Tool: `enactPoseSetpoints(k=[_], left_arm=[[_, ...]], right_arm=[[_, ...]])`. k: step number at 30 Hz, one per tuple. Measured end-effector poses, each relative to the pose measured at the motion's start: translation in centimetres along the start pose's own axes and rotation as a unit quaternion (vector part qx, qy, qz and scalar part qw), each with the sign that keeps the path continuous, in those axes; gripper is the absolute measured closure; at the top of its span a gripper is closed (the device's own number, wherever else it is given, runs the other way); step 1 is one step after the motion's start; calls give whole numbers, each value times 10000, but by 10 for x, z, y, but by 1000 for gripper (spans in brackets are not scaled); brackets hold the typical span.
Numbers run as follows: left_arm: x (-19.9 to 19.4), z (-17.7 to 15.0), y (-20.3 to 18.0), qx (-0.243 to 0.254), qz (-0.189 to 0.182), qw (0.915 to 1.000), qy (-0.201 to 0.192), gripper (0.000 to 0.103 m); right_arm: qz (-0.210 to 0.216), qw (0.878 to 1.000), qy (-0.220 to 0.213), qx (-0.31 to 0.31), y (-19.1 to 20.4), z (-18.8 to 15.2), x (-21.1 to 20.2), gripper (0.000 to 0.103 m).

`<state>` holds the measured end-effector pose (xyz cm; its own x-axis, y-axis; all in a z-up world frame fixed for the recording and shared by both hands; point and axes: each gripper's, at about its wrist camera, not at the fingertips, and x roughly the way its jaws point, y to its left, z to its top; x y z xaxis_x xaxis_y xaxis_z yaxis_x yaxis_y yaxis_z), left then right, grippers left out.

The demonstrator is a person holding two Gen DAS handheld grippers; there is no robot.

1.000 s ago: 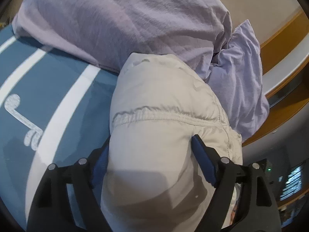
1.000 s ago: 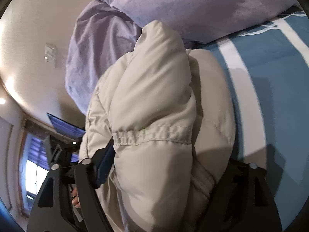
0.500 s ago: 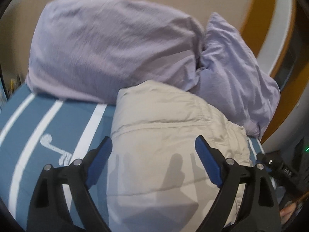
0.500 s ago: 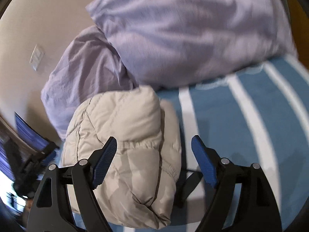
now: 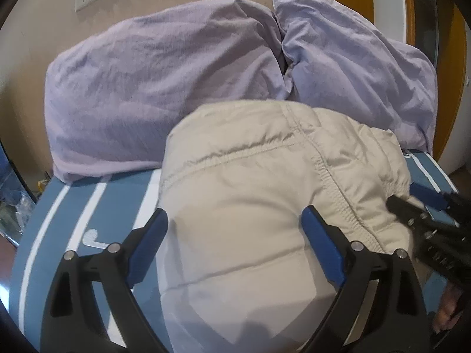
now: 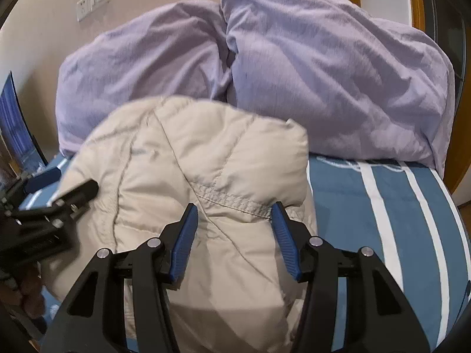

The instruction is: Fold large clothes

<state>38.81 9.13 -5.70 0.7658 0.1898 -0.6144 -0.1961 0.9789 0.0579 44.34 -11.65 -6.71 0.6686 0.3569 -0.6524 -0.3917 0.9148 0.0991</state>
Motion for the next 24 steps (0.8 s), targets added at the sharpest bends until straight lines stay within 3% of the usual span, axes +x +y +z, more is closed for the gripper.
enactPoseSetpoints(k=[9, 17, 18, 21, 24], left_arm=[[12, -12, 4, -87, -71, 9999, -6, 3], [13, -13, 8, -241, -108, 9996, 12, 2], [8, -14, 9, -271, -123, 9996, -16, 2], [-9, -19, 9, -191, 40, 9997, -143, 2], [-31, -28, 6, -58, 182, 9995, -258, 2]], right_arm=[[-13, 9997, 104, 233, -2, -9, 11, 48], [244, 9988, 188, 384, -11, -7, 11, 47], [260, 9988, 134, 383, -11, -8, 3, 43], [136, 9993, -94, 332, -10, -13, -18, 12], [116, 9994, -218, 225, -6, -19, -36, 8]])
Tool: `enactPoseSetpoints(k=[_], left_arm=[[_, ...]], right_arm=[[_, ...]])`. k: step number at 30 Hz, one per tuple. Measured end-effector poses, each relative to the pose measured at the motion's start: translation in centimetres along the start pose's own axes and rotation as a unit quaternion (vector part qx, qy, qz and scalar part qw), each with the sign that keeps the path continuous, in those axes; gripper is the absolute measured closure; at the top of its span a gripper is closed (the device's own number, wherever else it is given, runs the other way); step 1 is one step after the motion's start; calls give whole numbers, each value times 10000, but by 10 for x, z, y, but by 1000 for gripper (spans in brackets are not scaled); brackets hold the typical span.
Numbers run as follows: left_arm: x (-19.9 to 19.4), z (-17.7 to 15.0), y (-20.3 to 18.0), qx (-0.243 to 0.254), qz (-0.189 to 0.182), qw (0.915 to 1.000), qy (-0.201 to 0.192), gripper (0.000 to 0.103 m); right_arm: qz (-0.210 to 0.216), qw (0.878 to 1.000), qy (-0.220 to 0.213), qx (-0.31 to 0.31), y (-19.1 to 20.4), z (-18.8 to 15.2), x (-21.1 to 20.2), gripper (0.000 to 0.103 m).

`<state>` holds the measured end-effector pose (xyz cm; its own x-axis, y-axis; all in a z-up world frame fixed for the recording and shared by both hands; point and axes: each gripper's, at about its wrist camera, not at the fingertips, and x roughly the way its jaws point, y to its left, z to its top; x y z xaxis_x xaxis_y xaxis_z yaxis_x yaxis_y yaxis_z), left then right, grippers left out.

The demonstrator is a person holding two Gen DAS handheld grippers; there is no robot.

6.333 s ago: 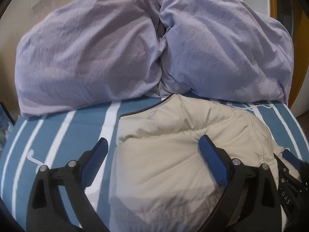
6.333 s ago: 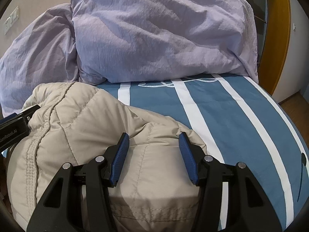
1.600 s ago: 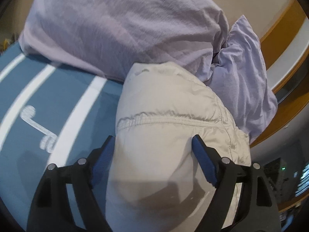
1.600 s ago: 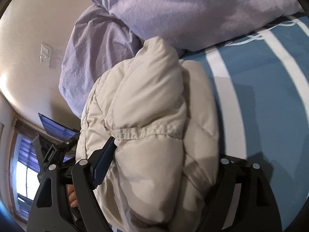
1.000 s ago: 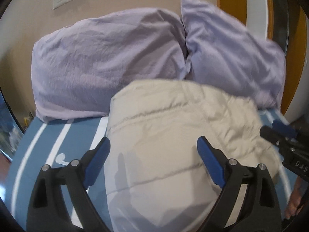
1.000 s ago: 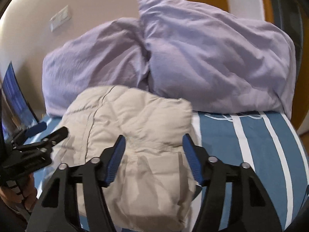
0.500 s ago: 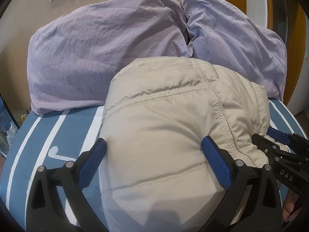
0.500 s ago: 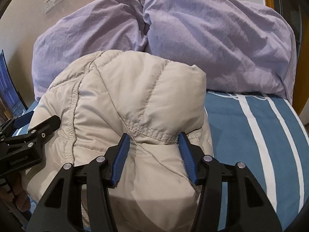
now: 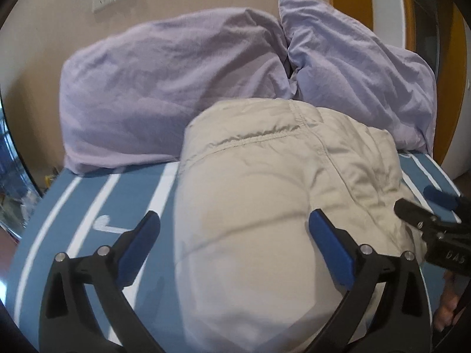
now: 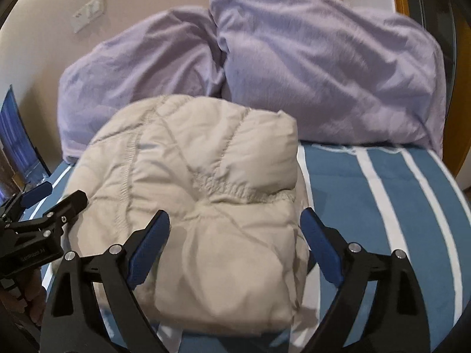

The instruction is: Fold large clothes

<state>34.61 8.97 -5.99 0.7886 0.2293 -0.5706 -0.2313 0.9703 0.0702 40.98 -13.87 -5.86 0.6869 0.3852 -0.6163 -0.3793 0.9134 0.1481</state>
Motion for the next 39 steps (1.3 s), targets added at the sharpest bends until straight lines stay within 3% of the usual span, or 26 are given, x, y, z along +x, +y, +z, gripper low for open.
enactPoseSetpoints(k=[3, 9, 23, 39], left_arm=[[-21, -10, 4, -67, -15, 10000, 4, 2], [-59, -39, 18, -434, -197, 9987, 166, 2], [-114, -100, 23, -941, -427, 9917, 760, 2], [-135, -102, 14, -752, -713, 9922, 689, 2]], right_arm=[[29, 10000, -12, 33, 2, -9, -19, 1], [64, 9994, 281, 174, 4, -28, -47, 1], [181, 9984, 442, 288, 14, -81, -113, 1], [414, 9968, 605, 313, 20, -86, -124, 1]])
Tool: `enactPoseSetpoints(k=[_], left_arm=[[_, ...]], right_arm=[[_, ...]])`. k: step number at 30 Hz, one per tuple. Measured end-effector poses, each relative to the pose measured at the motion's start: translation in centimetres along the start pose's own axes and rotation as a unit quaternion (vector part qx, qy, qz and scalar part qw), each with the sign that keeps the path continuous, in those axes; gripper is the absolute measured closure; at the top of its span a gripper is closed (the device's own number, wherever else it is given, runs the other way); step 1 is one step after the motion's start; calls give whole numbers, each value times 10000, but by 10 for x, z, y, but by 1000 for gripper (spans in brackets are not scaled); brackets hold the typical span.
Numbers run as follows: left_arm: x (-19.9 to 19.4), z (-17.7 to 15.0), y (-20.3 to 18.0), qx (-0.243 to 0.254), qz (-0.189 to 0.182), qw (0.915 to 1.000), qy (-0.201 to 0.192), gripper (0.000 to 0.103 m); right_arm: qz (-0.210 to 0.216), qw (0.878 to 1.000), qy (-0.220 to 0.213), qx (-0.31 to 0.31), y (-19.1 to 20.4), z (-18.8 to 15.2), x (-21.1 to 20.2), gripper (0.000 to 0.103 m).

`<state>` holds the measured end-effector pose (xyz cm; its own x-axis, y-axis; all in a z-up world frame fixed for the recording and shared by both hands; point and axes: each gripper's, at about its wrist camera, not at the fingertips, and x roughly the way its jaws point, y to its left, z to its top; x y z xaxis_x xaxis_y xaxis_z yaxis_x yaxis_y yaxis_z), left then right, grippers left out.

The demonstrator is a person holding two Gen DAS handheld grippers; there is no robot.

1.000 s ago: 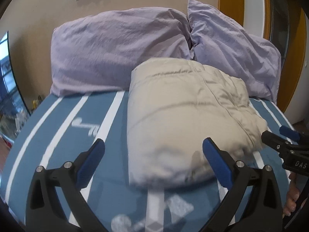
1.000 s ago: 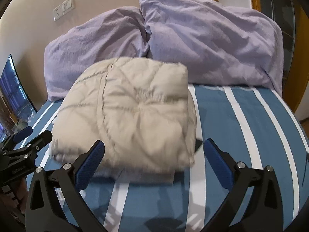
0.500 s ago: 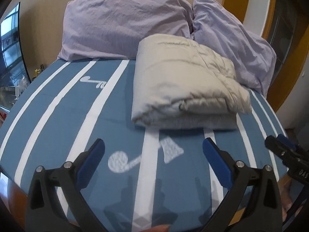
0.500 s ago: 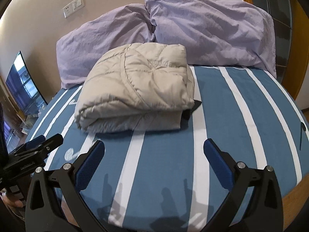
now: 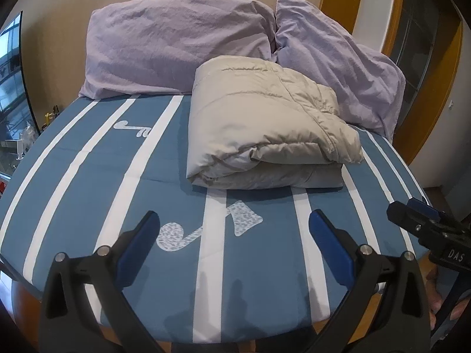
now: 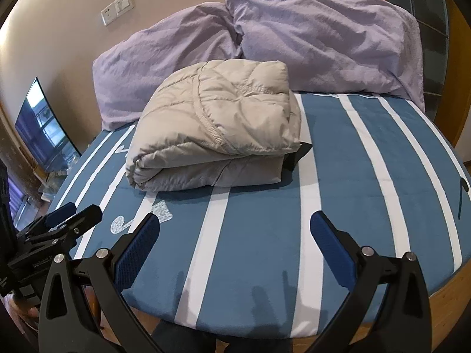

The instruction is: Fold large clothes

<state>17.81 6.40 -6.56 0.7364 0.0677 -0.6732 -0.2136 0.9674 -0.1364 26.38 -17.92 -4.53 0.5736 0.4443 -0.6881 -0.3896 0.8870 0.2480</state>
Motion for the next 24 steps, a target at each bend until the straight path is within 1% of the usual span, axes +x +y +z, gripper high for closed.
enactPoseSetpoints(k=[6, 24], left_arm=[[2, -1, 2, -43, -106, 9999, 37, 2], [1, 0, -1, -50, -234, 9997, 20, 2]], right_arm=[[30, 10000, 43, -51, 4, -1, 1, 1], [46, 10000, 66, -35, 8, 0, 2, 1]])
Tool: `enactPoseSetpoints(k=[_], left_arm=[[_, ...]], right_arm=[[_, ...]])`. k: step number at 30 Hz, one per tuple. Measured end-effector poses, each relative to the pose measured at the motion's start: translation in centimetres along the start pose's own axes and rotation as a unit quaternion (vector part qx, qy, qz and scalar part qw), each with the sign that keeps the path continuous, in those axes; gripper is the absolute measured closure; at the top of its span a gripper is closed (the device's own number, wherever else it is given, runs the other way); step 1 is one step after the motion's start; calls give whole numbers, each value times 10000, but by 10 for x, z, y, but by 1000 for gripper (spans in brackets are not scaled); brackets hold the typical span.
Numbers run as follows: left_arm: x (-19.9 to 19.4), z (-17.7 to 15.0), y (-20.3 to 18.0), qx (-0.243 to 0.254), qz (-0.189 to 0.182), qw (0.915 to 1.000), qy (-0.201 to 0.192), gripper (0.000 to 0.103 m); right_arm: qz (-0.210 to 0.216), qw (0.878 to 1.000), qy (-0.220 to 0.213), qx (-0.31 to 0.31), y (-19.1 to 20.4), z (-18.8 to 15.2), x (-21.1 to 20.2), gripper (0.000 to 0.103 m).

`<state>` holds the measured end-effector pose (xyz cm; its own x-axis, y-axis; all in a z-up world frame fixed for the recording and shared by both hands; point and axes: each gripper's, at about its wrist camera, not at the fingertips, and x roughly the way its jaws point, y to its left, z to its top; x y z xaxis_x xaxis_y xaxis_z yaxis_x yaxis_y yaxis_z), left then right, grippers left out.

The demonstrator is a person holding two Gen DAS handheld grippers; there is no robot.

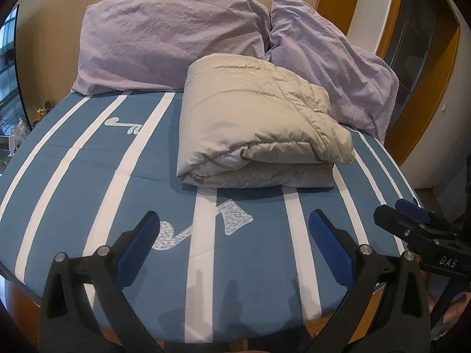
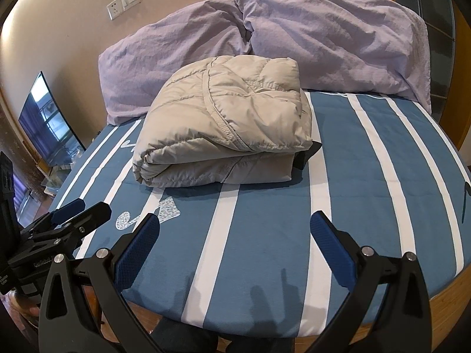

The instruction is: Fold large clothes

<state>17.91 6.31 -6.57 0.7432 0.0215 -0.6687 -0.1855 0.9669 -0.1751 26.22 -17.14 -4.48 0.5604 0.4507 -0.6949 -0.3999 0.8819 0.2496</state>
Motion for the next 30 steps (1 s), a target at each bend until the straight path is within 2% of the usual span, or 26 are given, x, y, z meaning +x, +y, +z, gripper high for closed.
enactPoseSetpoints(k=[30], left_arm=[[3, -2, -7, 23, -77, 9999, 72, 2]], right_arm=[[37, 10000, 21, 39, 3, -1, 2, 1]])
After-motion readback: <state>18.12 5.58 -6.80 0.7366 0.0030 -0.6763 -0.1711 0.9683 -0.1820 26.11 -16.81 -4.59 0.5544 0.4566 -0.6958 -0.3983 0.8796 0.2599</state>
